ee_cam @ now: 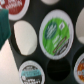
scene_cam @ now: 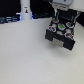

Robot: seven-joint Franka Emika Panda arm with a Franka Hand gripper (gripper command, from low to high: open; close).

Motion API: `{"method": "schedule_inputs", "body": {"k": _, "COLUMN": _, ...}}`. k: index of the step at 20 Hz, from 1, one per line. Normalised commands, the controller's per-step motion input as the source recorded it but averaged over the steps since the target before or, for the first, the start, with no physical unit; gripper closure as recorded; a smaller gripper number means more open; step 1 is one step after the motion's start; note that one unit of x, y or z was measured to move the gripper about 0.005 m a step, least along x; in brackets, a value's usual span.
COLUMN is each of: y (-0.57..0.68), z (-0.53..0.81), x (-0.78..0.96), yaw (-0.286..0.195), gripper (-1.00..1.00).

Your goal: Open the kcup holder, insert the kcup into the holder, and close the kcup holder

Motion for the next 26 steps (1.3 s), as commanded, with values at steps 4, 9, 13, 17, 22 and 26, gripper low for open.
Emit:
{"method": "schedule_inputs", "body": {"k": 4, "y": -0.52, "z": 0.16, "x": 0.54, "yaw": 0.045, "gripper": -1.0}}
{"method": "schedule_inputs", "body": {"k": 9, "y": -0.46, "z": 0.03, "x": 0.58, "yaw": 0.042, "gripper": -1.0}}
{"method": "schedule_inputs", "body": {"k": 13, "y": -0.26, "z": 0.0, "x": 0.63, "yaw": 0.05, "gripper": -1.0}}
{"method": "schedule_inputs", "body": {"k": 17, "y": -0.15, "z": -0.02, "x": 0.71, "yaw": 0.06, "gripper": -1.0}}
{"method": "schedule_inputs", "body": {"k": 22, "y": 0.01, "z": -0.02, "x": 0.79, "yaw": 0.049, "gripper": -1.0}}
{"method": "schedule_inputs", "body": {"k": 26, "y": 0.19, "z": -0.17, "x": 0.47, "yaw": 0.103, "gripper": -1.0}}
